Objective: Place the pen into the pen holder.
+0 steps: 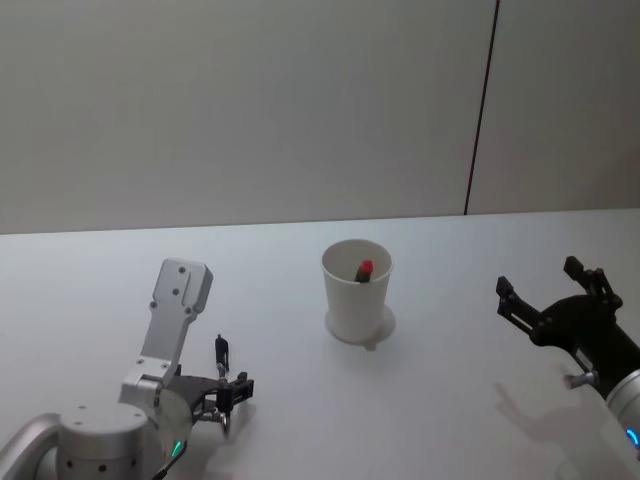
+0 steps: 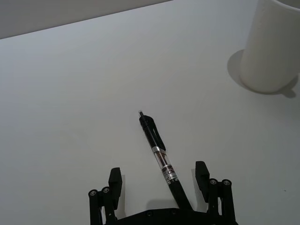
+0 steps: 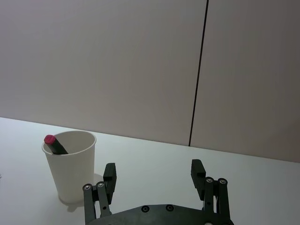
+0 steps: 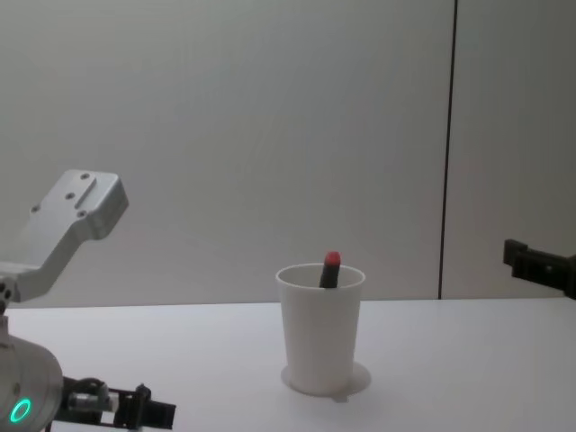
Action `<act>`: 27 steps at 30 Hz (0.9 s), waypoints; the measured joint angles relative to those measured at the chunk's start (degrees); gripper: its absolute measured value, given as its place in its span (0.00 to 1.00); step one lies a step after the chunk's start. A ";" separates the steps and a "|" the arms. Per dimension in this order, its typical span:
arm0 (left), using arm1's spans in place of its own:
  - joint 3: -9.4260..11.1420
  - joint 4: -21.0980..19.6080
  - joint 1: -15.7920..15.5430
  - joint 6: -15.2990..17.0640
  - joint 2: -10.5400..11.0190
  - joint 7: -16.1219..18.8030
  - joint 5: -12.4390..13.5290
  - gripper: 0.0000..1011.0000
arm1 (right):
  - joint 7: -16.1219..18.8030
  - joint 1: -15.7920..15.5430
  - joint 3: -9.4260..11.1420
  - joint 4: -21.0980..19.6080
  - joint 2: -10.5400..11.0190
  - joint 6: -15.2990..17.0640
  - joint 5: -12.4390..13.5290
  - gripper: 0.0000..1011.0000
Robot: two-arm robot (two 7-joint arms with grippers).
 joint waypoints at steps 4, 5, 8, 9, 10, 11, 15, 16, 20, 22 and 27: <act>-0.08 0.38 -0.29 0.55 -0.33 -0.37 0.23 0.99 | 0.00 0.00 0.00 0.00 0.00 0.00 0.00 0.99; -0.09 0.46 -0.35 0.66 -0.41 -0.41 0.26 0.99 | 0.00 0.00 0.00 0.00 0.00 0.00 0.00 0.99; -0.17 0.72 -0.51 1.11 -0.64 -0.58 0.33 0.99 | 0.00 0.00 0.00 0.00 0.00 0.00 0.00 0.99; -0.23 0.83 -0.59 1.36 -0.74 -0.64 0.36 0.99 | 0.00 0.00 0.00 0.00 0.00 0.00 0.00 0.99; -0.26 0.91 -0.63 1.46 -0.82 -0.66 0.38 0.99 | 0.00 0.00 0.00 0.00 0.00 0.00 0.00 0.99; -0.30 1.02 -0.69 1.67 -0.91 -0.71 0.40 0.99 | 0.00 0.00 0.00 0.00 0.00 0.00 0.00 0.99; -0.42 1.25 -0.82 2.12 -1.19 -0.75 0.47 0.91 | 0.00 0.00 0.00 0.00 0.00 0.00 0.00 0.99; -0.45 1.28 -0.85 2.20 -1.26 -0.75 0.49 0.88 | 0.00 0.00 0.00 0.00 0.00 0.00 0.00 0.99; -0.55 1.45 -0.93 2.59 -1.53 -0.68 0.57 0.80 | 0.00 0.00 0.00 0.00 0.00 0.00 0.00 0.99; -0.61 1.55 -0.99 2.85 -1.68 -0.65 0.64 0.73 | 0.00 0.00 0.00 0.00 0.00 0.00 0.00 0.99; -0.72 1.84 -1.05 3.69 -2.05 -0.65 0.75 0.57 | 0.00 0.00 0.00 0.00 0.00 0.00 0.00 0.99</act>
